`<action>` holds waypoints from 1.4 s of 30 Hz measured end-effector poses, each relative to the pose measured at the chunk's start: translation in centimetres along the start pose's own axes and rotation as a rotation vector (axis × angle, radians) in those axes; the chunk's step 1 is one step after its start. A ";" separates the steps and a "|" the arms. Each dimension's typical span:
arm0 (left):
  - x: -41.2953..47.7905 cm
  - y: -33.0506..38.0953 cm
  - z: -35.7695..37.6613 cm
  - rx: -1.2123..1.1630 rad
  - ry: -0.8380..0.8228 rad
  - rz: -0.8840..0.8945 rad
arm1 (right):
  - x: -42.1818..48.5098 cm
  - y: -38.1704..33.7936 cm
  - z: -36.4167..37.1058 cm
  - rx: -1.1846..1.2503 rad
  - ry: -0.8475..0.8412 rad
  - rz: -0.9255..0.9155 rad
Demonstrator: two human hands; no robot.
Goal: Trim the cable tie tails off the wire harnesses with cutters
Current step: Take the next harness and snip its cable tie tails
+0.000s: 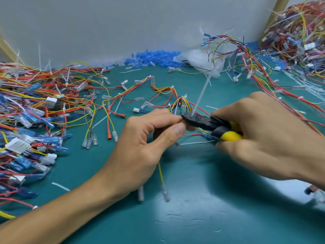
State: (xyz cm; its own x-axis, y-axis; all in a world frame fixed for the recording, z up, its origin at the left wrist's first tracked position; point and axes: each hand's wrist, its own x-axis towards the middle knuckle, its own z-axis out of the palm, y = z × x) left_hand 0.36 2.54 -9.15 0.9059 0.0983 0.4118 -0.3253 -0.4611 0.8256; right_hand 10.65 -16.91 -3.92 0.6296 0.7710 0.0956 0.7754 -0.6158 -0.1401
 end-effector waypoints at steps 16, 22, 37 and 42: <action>-0.7 0.3 0.0 0.336 0.111 0.154 | 0.3 0.7 0.7 0.488 -0.254 -0.062; -0.5 0.3 0.0 0.280 0.094 0.171 | 0.1 0.6 1.4 0.283 -0.048 -0.206; -0.3 0.5 0.1 0.286 0.110 0.206 | 0.1 -0.2 1.3 0.326 -0.072 -0.175; -0.4 0.4 0.0 0.317 0.145 0.216 | -0.2 -0.3 1.3 0.268 -0.053 -0.182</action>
State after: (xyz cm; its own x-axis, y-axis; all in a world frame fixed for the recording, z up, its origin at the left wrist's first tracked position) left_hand -0.12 2.31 -9.03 0.7710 0.0825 0.6315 -0.3836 -0.7313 0.5639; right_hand 10.24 -16.71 -5.21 0.4726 0.8764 0.0926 0.8302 -0.4075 -0.3805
